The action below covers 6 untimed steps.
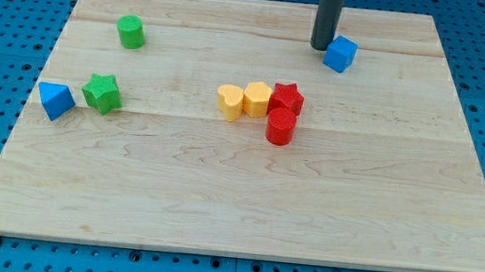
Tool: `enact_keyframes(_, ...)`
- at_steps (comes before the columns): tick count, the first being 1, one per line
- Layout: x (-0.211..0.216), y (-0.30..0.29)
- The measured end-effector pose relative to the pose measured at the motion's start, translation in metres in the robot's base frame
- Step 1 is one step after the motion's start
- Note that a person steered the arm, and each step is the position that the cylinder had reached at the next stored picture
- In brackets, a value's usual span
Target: Move the blue cube right to the red star
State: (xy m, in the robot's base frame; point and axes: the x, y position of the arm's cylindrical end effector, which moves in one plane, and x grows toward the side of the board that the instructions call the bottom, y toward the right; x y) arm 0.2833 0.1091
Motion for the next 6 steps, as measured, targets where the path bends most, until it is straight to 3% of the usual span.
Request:
enact_keyframes(2, -0.002, 0.076)
enact_keyframes(4, -0.056, 0.019)
enact_keyframes(5, 0.03, 0.036)
enact_keyframes(6, 0.088, 0.026)
